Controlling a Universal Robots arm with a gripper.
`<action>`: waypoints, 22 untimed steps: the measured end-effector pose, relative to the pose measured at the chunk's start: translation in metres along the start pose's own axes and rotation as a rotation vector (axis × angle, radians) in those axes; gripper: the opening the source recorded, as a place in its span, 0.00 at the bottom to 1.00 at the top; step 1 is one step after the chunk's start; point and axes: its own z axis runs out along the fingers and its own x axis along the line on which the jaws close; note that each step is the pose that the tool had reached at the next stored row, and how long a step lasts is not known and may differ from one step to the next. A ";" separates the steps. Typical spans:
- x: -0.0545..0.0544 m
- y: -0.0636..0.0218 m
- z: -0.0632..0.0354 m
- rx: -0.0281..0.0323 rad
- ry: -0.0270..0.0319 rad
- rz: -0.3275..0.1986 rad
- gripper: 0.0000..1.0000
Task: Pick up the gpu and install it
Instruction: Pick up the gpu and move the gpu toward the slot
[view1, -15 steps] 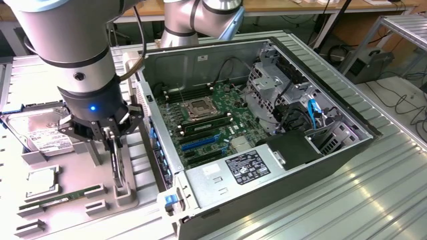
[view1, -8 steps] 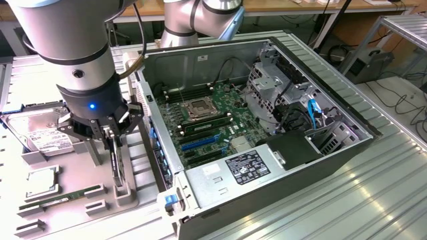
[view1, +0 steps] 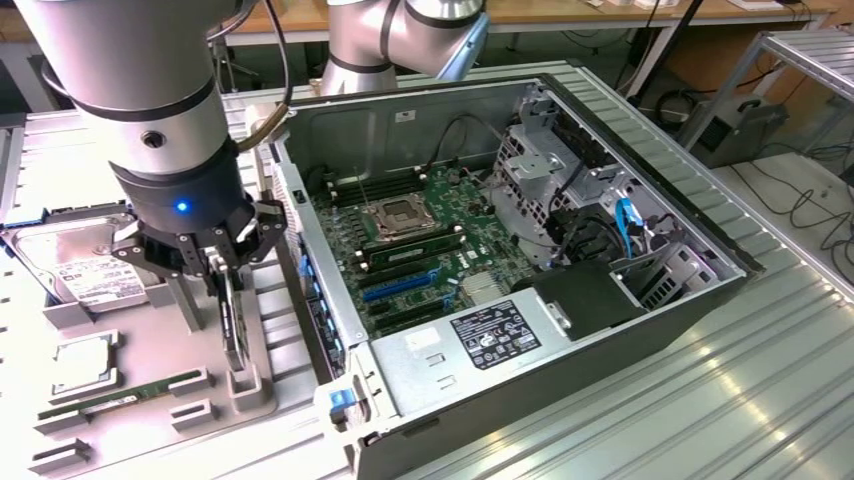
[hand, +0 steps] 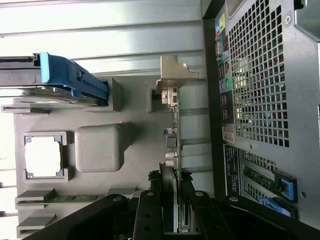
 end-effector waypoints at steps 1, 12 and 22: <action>0.000 0.0000 -0.0001 -0.0001 0.0000 0.000 0.26; 0.000 0.0002 -0.0042 0.0000 0.0000 0.000 0.26; 0.000 0.0004 -0.0106 0.0000 0.0000 0.000 0.26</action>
